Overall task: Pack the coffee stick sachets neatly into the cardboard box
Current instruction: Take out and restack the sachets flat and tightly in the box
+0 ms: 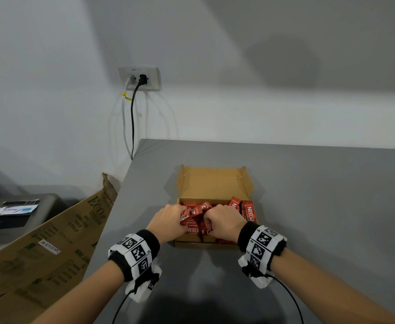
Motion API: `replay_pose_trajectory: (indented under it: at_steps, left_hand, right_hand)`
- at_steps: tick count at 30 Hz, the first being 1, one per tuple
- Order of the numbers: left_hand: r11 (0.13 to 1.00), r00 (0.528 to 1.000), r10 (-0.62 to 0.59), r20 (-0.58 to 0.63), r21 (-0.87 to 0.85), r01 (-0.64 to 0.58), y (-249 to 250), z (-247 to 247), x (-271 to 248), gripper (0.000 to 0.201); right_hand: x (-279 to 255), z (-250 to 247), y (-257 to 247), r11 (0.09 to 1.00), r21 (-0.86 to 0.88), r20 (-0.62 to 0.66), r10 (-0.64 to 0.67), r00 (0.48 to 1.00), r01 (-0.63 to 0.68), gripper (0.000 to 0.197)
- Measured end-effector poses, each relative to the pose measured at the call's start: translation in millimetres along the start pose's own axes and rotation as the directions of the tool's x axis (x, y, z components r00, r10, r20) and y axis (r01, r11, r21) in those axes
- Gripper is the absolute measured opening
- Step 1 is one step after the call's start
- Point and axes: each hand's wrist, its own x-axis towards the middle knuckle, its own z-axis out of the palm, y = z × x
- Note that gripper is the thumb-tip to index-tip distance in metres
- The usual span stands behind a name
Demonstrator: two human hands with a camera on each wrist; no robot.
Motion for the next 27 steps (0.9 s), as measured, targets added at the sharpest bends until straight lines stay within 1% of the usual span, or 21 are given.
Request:
replay_pose_trajectory:
  at_steps: [1, 3, 4, 5, 7, 8, 9, 10, 11, 13, 14, 15, 18, 20, 22, 23, 25, 26, 27]
  left_hand:
    - [0.999, 1.0, 0.004, -0.027, -0.043, -0.005, -0.1, -1.4, -1.0, 0.003]
    - [0.993, 0.997, 0.004, -0.074, -0.121, -0.013, 0.0, -4.5, -2.9, 0.008]
    - [0.987, 0.996, 0.002, -0.093, -0.161, -0.017, 0.2, -6.2, -3.6, 0.011]
    - [0.979, 0.994, -0.001, -0.109, -0.201, -0.021, 0.5, -8.2, -3.9, 0.014]
    - [0.967, 0.99, -0.001, -0.138, -0.254, -0.035, 1.0, -11.2, -4.4, 0.016]
    - [0.972, 0.987, 0.014, -0.161, -0.228, -0.05, 1.8, -12.4, -4.0, 0.017]
    - [0.983, 0.982, 0.038, -0.186, -0.17, -0.07, 2.8, -12.9, -2.7, 0.018]
    - [0.988, 0.977, 0.065, -0.205, -0.121, -0.091, 5.1, -13.3, -1.3, 0.018]
    - [0.988, 0.972, 0.09, -0.215, -0.101, -0.114, 8.4, -14.1, 0.0, 0.018]
    - [0.978, 0.968, 0.133, -0.214, -0.13, -0.163, 15.1, -16.8, 1.6, 0.016]
    - [0.971, 0.968, 0.142, -0.205, -0.159, -0.176, 17.4, -19.1, 1.9, 0.015]
    - [0.966, 0.97, 0.139, -0.199, -0.187, -0.177, 17.7, -22.0, 1.6, 0.015]
    - [0.944, 0.977, 0.067, -0.201, -0.306, -0.127, 7.8, -30.9, 0.0, 0.015]
    - [0.921, 0.965, -0.02, -0.26, -0.381, -0.083, -1.1, -36.2, -0.6, 0.014]
    - [0.876, 0.942, -0.104, -0.318, -0.479, -0.065, -3.8, -40.4, -0.8, 0.015]
    - [0.843, 0.938, -0.132, -0.32, -0.535, -0.064, -2.0, -42.0, -1.2, 0.017]
    - [0.753, 0.953, -0.159, -0.258, -0.656, -0.052, 5.1, -43.4, -2.6, 0.023]
    - [0.708, 0.966, -0.155, -0.206, -0.706, -0.037, 9.1, -43.2, -3.5, 0.026]
    - [0.681, 0.978, -0.138, -0.157, -0.732, -0.021, 12.7, -42.7, -4.1, 0.025]
  right_hand:
    - [-0.2, 0.4, 1.1, 1.0, 0.013, 0.0, -0.005, 1.0, 0.005, 0.002]
    - [-0.7, -0.9, 4.3, 0.998, 0.056, -0.003, -0.003, 1.0, 0.003, 0.011]
    - [-1.5, -3.2, 7.4, 0.994, 0.11, -0.026, 0.008, 1.0, -0.006, 0.016]
    - [-2.4, -6.3, 11.4, 0.979, 0.204, -0.069, 0.032, 0.997, -0.018, 0.021]
    - [-5.2, -15.0, 17.8, 0.896, 0.444, -0.176, 0.101, 0.979, -0.013, 0.037]
    - [-6.2, -18.5, 20.1, 0.847, 0.532, -0.216, 0.123, 0.969, 0.011, 0.045]
    - [-7.3, -21.0, 20.5, 0.812, 0.583, -0.241, 0.128, 0.962, 0.038, 0.05]
    - [-8.2, -22.6, 19.1, 0.799, 0.597, -0.255, 0.11, 0.961, 0.067, 0.05]
    - [-8.9, -23.0, 16.5, 0.809, 0.579, -0.274, 0.072, 0.959, 0.104, 0.046]
    - [-7.8, -21.1, 11.8, 0.851, 0.495, -0.335, -0.002, 0.942, 0.178, 0.029]
    - [-6.9, -20.7, 11.1, 0.864, 0.464, -0.372, -0.01, 0.928, 0.195, 0.023]
    - [-6.2, -20.2, 12.1, 0.873, 0.446, -0.404, 0.002, 0.915, 0.195, 0.021]
    - [-7.1, -18.8, 23.0, 0.901, 0.407, -0.456, 0.056, 0.888, 0.152, 0.024]
    - [-8.8, -17.6, 31.3, 0.905, 0.398, -0.49, 0.074, 0.868, 0.148, 0.025]
    - [-10.1, -16.9, 34.7, 0.907, 0.395, -0.51, 0.087, 0.856, 0.144, 0.029]
    - [-10.1, -17.0, 34.3, 0.911, 0.39, -0.513, 0.09, 0.853, 0.138, 0.03]
    - [-8.8, -16.2, 31.7, 0.92, 0.368, -0.524, 0.088, 0.847, 0.132, 0.031]
    - [-8.2, -15.7, 29.8, 0.927, 0.351, -0.538, 0.081, 0.839, 0.136, 0.031]
    - [-7.7, -15.2, 28.4, 0.934, 0.328, -0.56, 0.07, 0.825, 0.144, 0.031]
